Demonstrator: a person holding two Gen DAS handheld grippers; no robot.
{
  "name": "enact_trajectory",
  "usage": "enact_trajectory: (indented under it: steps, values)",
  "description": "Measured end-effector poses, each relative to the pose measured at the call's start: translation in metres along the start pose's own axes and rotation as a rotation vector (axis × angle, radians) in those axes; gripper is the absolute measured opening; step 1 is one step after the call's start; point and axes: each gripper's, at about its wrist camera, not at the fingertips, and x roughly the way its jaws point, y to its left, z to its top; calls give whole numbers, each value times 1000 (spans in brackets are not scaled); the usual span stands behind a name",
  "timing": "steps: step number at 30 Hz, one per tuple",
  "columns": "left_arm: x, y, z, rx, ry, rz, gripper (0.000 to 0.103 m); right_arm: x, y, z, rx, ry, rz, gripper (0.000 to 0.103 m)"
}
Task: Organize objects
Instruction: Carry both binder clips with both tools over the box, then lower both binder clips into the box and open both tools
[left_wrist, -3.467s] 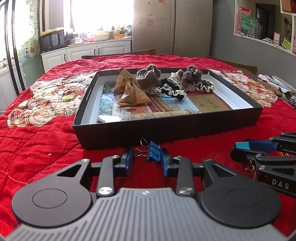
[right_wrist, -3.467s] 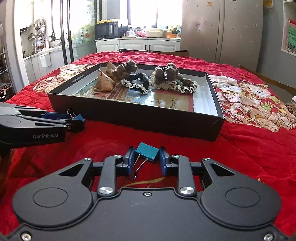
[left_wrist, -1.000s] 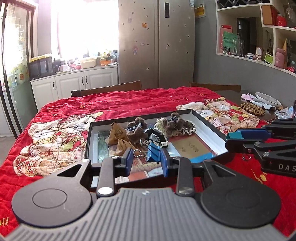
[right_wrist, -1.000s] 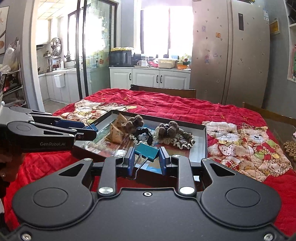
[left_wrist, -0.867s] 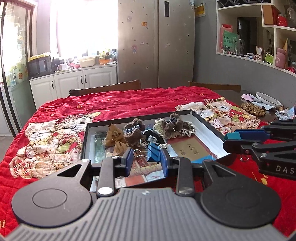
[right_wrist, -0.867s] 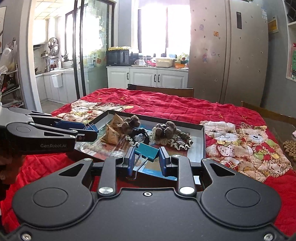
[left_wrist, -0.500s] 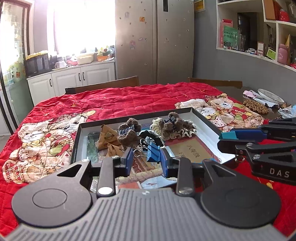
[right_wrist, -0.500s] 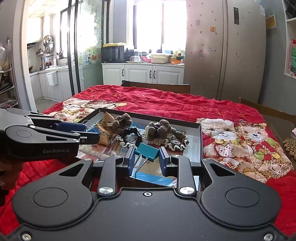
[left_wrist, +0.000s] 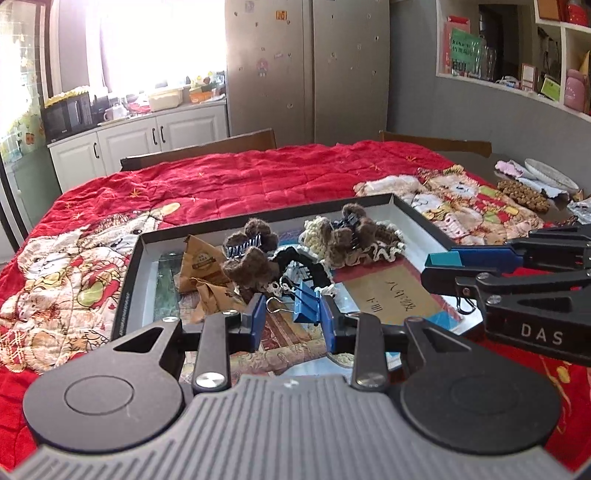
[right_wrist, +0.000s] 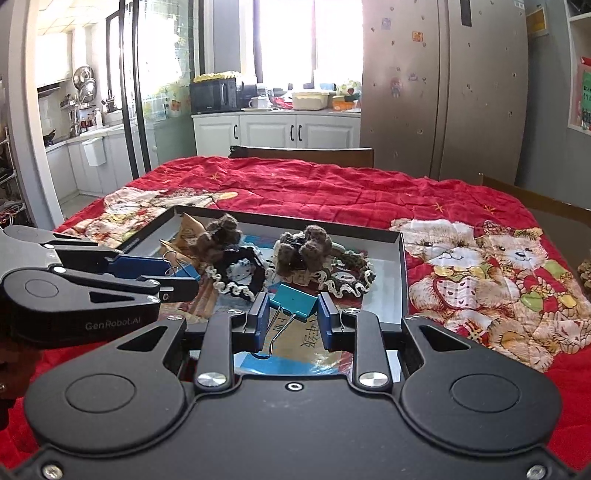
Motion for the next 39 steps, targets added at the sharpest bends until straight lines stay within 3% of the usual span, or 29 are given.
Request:
enact_trajectory:
  steps: [16,37,39]
  values:
    - [30,0,-3,3,65,-12,35,50,-10,-5,20,82,-16,27]
    - [43,0,-5,23,108,-30,36,69,-13,-7,4,132,-16,27]
    - [43,-1,-4,21,110,-32,40,69,-13,-7,3,133,-15,27]
